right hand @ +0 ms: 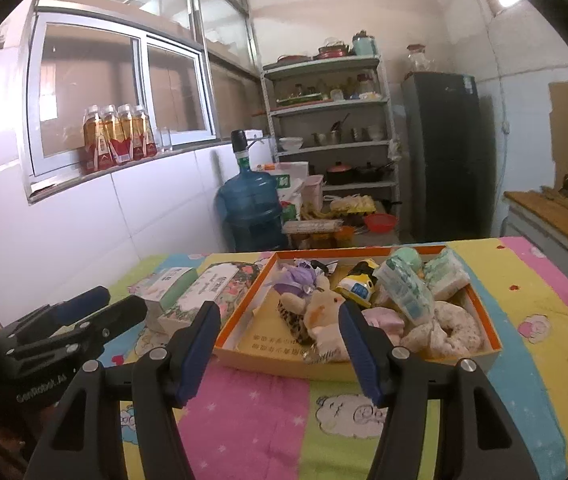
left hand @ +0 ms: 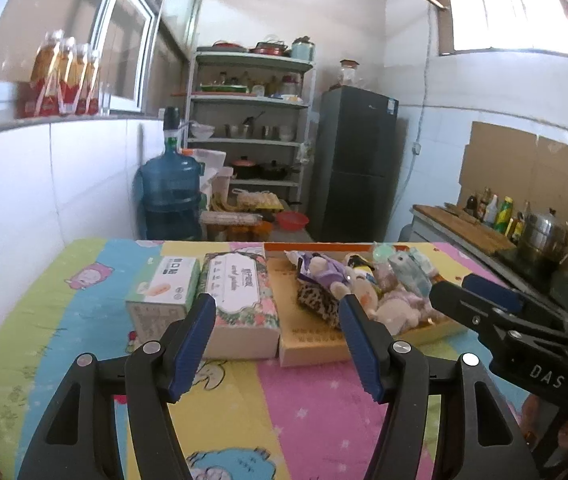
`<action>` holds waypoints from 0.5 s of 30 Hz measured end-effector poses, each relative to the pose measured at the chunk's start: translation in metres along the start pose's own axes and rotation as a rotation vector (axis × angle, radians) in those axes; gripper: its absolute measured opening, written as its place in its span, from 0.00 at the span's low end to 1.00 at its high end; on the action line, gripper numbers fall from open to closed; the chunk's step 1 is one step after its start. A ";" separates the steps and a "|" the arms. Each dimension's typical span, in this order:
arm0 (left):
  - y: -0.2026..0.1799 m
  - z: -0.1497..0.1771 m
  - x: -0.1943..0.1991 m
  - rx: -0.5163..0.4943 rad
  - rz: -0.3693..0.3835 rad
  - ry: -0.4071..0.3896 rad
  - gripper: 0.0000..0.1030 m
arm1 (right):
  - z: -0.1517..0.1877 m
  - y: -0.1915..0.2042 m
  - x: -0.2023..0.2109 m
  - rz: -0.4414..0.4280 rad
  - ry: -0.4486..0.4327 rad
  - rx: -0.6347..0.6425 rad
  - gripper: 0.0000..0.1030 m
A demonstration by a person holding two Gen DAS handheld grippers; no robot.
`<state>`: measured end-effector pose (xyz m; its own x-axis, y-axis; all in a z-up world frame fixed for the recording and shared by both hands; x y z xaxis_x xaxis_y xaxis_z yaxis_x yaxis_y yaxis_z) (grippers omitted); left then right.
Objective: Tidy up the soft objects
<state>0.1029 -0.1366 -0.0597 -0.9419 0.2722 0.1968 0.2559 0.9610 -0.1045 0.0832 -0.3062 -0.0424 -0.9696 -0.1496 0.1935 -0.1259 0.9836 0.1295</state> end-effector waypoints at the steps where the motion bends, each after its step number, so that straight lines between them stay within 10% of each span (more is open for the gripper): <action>1: 0.000 0.001 0.006 -0.005 0.001 -0.004 0.64 | 0.000 0.004 0.004 0.012 -0.007 0.008 0.60; 15: 0.003 0.010 0.072 -0.024 -0.066 -0.039 0.64 | 0.013 0.045 0.066 0.090 -0.064 0.073 0.60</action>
<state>0.0332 -0.1147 -0.0557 -0.9645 0.2070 0.1638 0.1982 0.9778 -0.0687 0.0112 -0.2702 -0.0367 -0.9888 -0.0558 0.1385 -0.0503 0.9978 0.0428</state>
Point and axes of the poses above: each gripper's, at about its wrist camera, not at the fingertips, and x roughly against the way its jaws point, y to its left, z to its underside, the point moved 6 cm from there along -x, roughly the way its jaws point, and after that the axes turned 12 degrees about -y, right-handed, at the moved point
